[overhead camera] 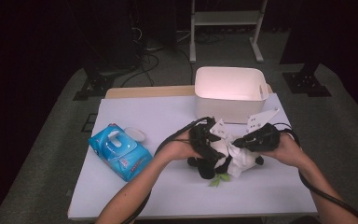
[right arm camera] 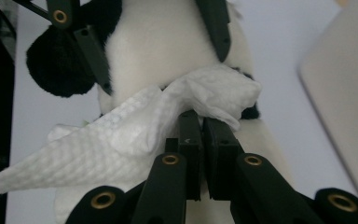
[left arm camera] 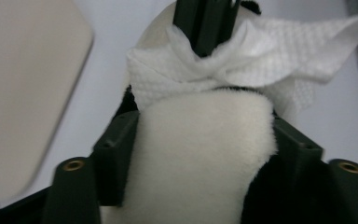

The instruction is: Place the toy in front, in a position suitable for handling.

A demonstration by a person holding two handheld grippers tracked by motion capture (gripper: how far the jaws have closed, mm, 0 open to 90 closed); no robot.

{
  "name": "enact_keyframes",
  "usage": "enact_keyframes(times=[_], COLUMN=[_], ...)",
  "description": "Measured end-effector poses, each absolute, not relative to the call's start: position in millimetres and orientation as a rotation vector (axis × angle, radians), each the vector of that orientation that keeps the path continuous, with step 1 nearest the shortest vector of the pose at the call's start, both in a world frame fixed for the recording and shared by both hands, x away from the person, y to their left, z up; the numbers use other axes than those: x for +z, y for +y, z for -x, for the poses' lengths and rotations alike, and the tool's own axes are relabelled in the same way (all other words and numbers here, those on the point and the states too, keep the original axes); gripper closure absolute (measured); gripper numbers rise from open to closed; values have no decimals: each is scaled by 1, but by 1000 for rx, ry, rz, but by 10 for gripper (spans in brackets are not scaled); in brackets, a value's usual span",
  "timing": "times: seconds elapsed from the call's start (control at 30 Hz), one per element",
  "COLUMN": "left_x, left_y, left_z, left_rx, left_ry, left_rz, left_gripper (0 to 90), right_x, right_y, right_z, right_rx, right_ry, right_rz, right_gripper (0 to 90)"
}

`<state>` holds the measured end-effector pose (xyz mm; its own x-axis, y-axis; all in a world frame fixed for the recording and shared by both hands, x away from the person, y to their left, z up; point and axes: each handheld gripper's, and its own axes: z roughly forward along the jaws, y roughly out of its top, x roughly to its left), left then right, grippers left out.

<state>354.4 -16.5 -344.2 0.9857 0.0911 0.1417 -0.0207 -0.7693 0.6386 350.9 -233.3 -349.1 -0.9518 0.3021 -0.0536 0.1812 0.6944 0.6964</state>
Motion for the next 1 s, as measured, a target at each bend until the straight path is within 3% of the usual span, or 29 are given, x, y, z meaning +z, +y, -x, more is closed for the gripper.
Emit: enact_keyframes(times=[0.23,0.47,0.7,1.0], left_x=[-329,-349,-351,-354], left_y=[7,28,26,25], left_z=[-337,-331,-324,-323], left_rx=[179,83,123,118], left_ry=[85,140,80,36], left_rz=[-2373,-2397,-2425,-2402], left_gripper=[196,190,214,227], right_x=[-356,-357,-347,-342], right_y=[-225,-219,-195,-237], right_z=[-327,-308,-316,-319], right_rx=[1075,1110,1118,988], right_ry=[2793,2799,2785,2741], right_rz=[-346,-266,-203,-338], right_gripper=[856,857,856,844])
